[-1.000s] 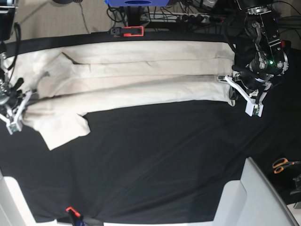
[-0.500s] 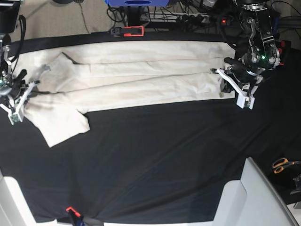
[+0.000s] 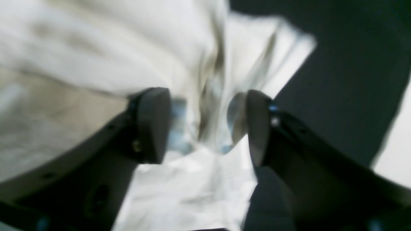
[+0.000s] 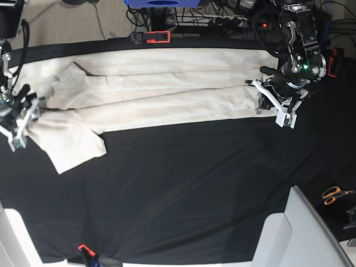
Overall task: Fold the T-shirt properly
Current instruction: 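Pull the shirt toward the arms with both grippers, narrowing it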
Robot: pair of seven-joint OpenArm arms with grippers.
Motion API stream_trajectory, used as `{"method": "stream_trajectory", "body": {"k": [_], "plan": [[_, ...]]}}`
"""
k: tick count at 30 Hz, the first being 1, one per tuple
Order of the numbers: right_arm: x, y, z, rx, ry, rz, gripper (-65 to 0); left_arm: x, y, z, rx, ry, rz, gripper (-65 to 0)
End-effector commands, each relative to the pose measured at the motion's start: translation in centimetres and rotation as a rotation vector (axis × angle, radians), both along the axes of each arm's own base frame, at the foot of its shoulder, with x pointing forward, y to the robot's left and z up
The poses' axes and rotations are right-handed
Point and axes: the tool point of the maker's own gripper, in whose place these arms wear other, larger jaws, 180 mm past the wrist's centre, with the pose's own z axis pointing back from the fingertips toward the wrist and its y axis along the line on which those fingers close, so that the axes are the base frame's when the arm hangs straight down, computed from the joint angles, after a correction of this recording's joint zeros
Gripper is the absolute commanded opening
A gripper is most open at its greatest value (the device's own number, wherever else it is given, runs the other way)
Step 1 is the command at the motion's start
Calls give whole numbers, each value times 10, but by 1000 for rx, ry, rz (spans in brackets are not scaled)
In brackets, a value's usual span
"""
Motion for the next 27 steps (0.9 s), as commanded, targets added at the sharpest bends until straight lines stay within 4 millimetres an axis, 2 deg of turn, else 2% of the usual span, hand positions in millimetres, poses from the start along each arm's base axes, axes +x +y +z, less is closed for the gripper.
{"method": "stream_trajectory", "body": {"k": [1, 6, 8, 12, 16, 18, 22, 27], "plan": [[11, -13, 27, -35, -71, -8, -252, 8, 6, 10, 15, -42, 1, -650], [39, -9, 87, -66, -238, -10, -246, 9, 6, 11, 15, -45, 1, -650], [60, -1, 95, -58, -252, 13, -246, 9, 6, 11, 13, -46, 2, -650], [102, 24, 62, 51, -139, 124, -249, 11, 5, 12, 11, -49, 2, -650], [128, 33, 34, 202, -96, 116, -251, 9, 5, 11, 11, -46, 2, -650], [135, 36, 20, 271, -87, 88, -251, 9, 5, 11, 11, -44, 2, -650], [148, 39, 10, 381, -133, 40, -248, 9, 5, 10, 14, -43, 2, -650], [146, 37, -1, 445, -155, -4, -246, 9, 6, 10, 16, -43, 1, -650]]}}
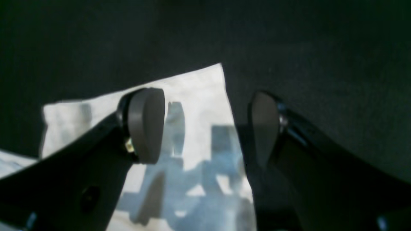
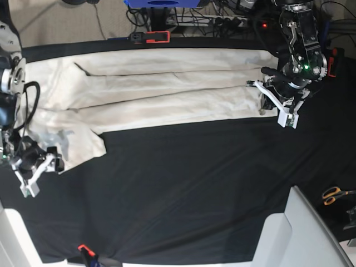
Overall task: Fold the T-shirt properly
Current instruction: 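Pull the shirt toward the arms with both grippers, narrowing it, then fold the hem end inward with the right gripper toward the left gripper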
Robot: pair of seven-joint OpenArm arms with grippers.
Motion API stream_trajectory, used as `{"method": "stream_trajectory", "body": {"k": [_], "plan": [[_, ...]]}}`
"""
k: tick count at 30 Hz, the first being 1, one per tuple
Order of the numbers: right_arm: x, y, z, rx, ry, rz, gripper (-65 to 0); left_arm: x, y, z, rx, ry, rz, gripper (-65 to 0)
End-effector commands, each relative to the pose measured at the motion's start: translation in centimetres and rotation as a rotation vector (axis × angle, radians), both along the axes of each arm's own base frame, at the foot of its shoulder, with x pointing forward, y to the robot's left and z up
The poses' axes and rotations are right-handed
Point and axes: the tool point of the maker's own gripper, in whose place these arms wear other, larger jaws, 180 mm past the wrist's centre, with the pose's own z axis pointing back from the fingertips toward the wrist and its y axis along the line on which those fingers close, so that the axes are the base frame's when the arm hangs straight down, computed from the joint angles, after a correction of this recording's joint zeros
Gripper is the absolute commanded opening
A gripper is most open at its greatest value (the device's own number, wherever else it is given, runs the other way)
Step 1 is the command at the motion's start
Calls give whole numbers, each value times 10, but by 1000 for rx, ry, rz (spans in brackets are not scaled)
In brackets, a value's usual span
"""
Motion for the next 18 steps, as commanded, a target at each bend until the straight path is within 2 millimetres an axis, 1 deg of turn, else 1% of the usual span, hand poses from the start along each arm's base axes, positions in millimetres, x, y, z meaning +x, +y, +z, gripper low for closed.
{"method": "stream_trajectory", "body": {"k": [1, 6, 8, 11, 14, 18], "plan": [[19, -9, 22, 2, -79, -14, -246, 8, 3, 10, 9, -40, -6, -650], [19, -8, 21, 8, -90, -21, -251, 8, 3, 10, 6, -41, -6, -650], [17, -5, 19, -5, -80, 2, -251, 8, 3, 10, 5, -41, -6, -650], [6, 2, 5, -36, -38, 50, -252, 9, 3, 10, 5, -43, -6, -650], [2, 1, -2, -62, -25, 28, -252, 9, 4, 11, 6, -43, -3, -650], [1, 0, -5, -71, -37, 18, -252, 8, 5, 10, 7, -42, 0, -650]]}}
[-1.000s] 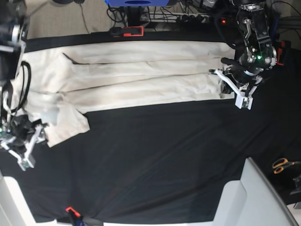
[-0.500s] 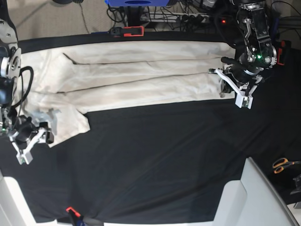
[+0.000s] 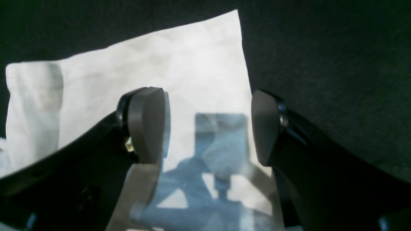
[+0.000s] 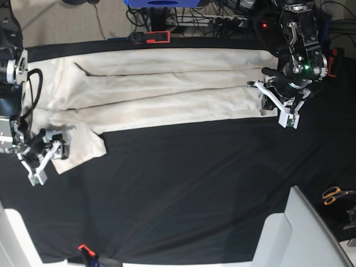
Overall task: Fold the T-shirt properly
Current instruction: 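Fold the hem end inward with the right gripper toward the left gripper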
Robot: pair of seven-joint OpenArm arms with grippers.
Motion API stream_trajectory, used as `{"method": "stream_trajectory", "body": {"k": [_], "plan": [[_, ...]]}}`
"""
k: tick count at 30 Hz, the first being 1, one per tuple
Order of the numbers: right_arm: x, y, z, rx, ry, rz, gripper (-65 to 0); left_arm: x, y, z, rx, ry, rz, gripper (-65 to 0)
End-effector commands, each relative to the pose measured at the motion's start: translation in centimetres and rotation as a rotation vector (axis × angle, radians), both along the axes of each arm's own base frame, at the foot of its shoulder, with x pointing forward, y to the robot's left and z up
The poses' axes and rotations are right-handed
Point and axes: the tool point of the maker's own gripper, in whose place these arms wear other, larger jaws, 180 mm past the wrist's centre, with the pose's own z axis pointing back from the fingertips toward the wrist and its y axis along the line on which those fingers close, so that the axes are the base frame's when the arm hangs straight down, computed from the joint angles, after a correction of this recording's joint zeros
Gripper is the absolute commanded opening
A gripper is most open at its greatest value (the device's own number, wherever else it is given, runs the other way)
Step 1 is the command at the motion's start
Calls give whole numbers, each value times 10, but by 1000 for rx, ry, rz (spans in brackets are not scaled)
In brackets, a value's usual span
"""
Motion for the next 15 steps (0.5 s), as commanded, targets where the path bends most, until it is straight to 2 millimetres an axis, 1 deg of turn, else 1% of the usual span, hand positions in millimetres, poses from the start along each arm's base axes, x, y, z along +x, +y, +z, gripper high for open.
{"method": "stream_trajectory", "body": {"k": [1, 8, 12, 15], "plan": [[20, -8, 20, -4, -66, -10, -252, 8, 4, 10, 7, -42, -2, -650], [17, -9, 18, -3, -59, -14, -252, 8, 6, 10, 12, -41, 0, -650], [1, -6, 0, 18, -3, -28, -252, 7, 6, 10, 13, -40, 0, -650], [2, -3, -1, 32, -18, -32, -252, 8, 5, 10, 15, -39, -4, -650]]}}
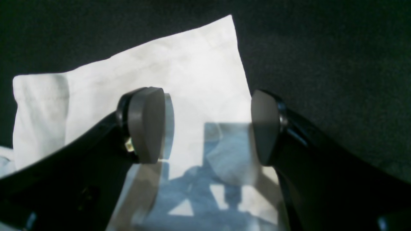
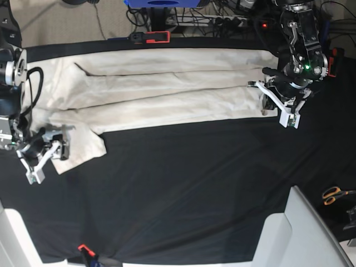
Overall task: Fold the T-shirt properly
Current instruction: 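Fold the hem end inward with the right gripper toward the left gripper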
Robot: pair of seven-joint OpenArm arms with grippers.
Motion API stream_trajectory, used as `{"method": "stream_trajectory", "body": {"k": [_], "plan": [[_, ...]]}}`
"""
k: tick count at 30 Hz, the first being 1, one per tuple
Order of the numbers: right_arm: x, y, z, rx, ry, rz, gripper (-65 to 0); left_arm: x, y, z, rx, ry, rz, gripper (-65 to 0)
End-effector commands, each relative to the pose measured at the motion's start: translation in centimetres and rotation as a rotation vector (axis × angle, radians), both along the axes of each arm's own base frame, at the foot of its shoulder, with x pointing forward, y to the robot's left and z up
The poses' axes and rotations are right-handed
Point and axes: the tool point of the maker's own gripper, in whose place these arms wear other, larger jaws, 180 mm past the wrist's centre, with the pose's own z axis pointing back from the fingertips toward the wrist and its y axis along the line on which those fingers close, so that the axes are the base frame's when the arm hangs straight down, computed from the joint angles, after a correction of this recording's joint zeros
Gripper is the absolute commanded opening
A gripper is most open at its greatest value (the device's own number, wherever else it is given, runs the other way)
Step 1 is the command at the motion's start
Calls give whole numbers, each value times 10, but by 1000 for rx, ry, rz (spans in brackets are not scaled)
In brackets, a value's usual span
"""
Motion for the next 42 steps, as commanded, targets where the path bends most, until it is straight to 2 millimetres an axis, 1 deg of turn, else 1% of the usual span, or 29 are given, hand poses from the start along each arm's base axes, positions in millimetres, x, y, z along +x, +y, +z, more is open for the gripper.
{"method": "stream_trajectory", "body": {"k": [1, 3, 5, 11, 14, 17, 20, 21, 23, 25, 30, 33, 37, 38, 42], "plan": [[6, -4, 5, -15, -8, 5, -254, 8, 3, 10, 13, -39, -9, -650], [6, -4, 6, -15, -10, 5, -278, 8, 4, 10, 13, -39, -8, -650], [7, -4, 6, -16, -13, 6, -338, 8, 4, 9, 13, -38, -7, -650], [8, -4, 8, -17, -17, 7, -554, 7, 3, 9, 12, -36, -10, -650], [9, -4, 8, -17, -19, 7, -621, 7, 2, 9, 13, -35, -12, -650], [9, -4, 9, -17, -20, 8, -639, 8, 2, 9, 13, -36, -14, -650], [18, -4, 20, -33, -63, 20, -642, 9, 2, 10, 13, -38, -14, -650], [17, -4, 20, -38, -70, 25, -642, 9, 2, 10, 13, -38, -14, -650], [23, -4, 30, -56, -107, 42, -644, 9, 2, 10, 13, -39, -14, -650], [22, -4, 34, -87, -99, 65, -644, 9, 2, 10, 13, -39, -14, -650], [25, -2, 58, -170, -128, 121, -644, 10, 1, 10, 11, -39, -13, -650], [22, -2, 67, -221, -108, 146, -644, 11, 1, 10, 11, -41, -13, -650], [12, -7, 72, -283, -64, 165, -644, 9, 1, 10, 11, -38, -13, -650], [7, -7, 72, -295, -51, 171, -644, 9, 1, 10, 11, -38, -13, -650], [-10, -13, 80, -341, -38, 162, -644, 8, 1, 9, 11, -35, -13, -650]]}}
